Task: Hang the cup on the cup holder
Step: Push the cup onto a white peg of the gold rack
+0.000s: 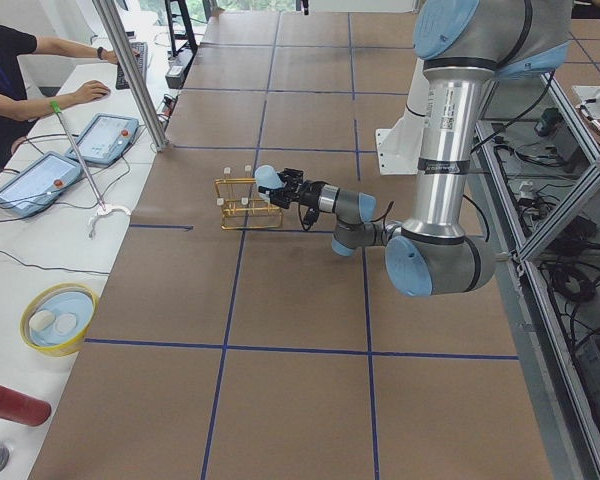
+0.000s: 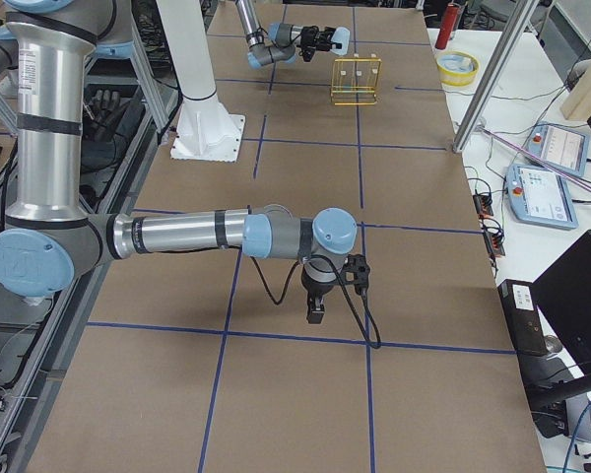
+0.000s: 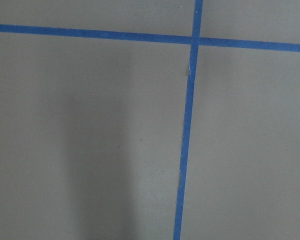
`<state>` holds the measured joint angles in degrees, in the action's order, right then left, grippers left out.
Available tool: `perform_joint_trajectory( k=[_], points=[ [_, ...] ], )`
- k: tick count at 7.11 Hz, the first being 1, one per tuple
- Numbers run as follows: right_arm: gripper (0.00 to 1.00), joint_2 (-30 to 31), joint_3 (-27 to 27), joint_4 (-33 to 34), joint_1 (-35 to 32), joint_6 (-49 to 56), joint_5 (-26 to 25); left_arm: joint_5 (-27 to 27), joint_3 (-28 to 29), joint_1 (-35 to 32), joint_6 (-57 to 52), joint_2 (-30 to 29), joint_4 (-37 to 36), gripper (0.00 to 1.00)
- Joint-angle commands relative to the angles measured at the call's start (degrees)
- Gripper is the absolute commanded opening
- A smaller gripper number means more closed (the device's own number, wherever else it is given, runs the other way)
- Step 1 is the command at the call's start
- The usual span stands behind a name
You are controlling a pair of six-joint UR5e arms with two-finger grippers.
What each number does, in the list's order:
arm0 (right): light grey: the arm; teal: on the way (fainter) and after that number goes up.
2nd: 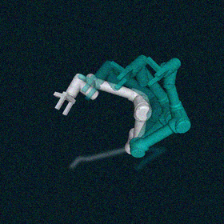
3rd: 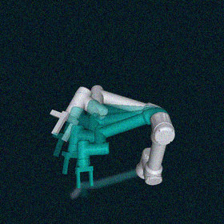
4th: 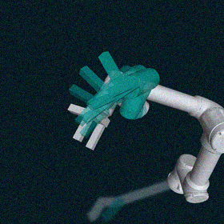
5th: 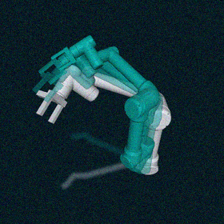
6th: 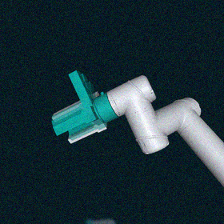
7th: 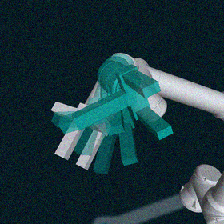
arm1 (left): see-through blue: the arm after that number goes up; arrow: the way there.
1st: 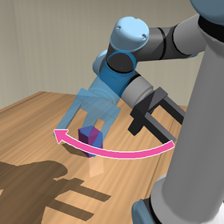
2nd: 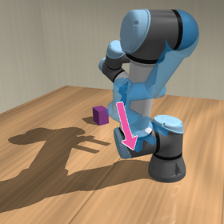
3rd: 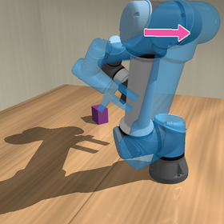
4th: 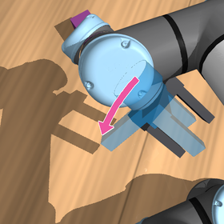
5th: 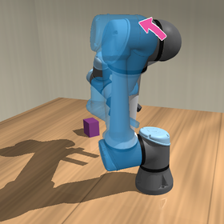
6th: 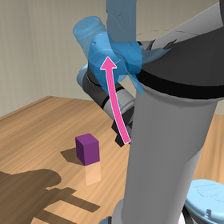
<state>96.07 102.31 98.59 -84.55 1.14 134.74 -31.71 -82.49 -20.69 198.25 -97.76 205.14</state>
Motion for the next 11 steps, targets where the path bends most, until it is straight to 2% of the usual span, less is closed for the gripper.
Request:
perform_joint_trajectory(
  k=[1,10,11],
  points=[
    [1.0,0.0,0.0,-0.1,0.0,0.0,0.0,-1.2,1.8,-1.0,-0.1,-1.2,0.0,0.0],
    [1.0,0.0,0.0,0.0,0.0,0.0,0.0,-2.3,4.6,-1.0,0.1,-1.7,0.1,0.0],
    [1.0,0.0,0.0,-0.1,0.0,0.0,0.0,-2.3,4.6,-1.0,0.1,-1.8,0.1,0.04]
  ],
)
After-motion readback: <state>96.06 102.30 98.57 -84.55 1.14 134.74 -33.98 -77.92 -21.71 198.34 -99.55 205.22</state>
